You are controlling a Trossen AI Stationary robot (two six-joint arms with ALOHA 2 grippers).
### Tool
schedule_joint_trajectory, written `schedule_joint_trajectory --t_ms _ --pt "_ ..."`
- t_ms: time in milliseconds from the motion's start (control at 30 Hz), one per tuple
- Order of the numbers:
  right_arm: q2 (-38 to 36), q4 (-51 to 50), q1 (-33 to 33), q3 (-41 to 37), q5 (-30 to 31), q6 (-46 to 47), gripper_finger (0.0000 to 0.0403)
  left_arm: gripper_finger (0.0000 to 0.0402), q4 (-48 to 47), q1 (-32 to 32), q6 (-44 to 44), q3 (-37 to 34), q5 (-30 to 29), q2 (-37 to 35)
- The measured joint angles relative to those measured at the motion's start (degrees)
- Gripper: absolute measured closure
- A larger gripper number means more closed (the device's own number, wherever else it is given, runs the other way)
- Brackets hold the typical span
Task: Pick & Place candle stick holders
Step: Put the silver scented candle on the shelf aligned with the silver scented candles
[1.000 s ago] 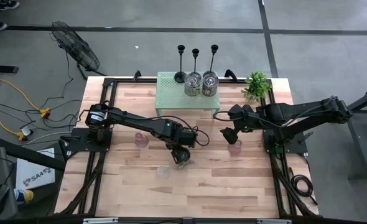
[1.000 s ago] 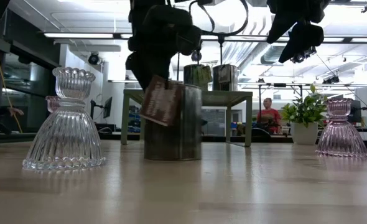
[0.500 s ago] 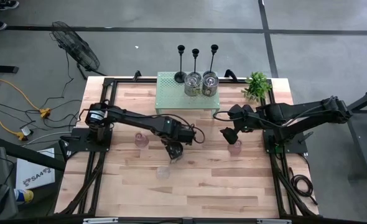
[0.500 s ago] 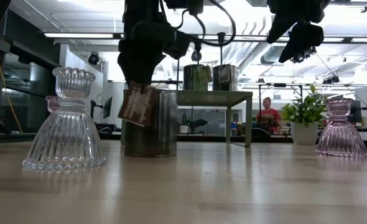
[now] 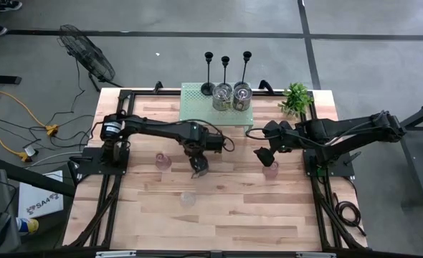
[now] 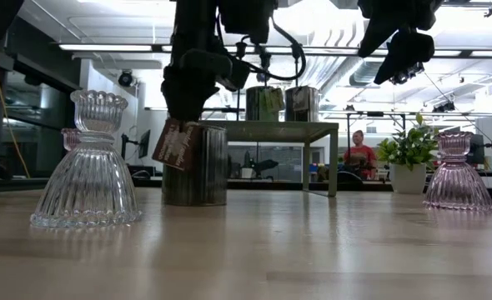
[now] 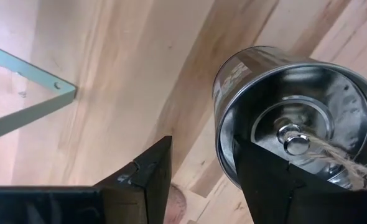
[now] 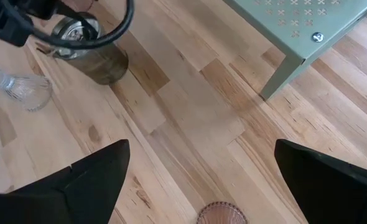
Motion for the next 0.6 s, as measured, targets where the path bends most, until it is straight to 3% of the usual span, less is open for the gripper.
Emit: schedule_joint_trajectory --t_ms 600 --pt "0.0 0.0 0.0 0.0 -0.2 0.0 0.0011 0.0237 0.8 3.0 3.0 0.0 3.1 0.0"
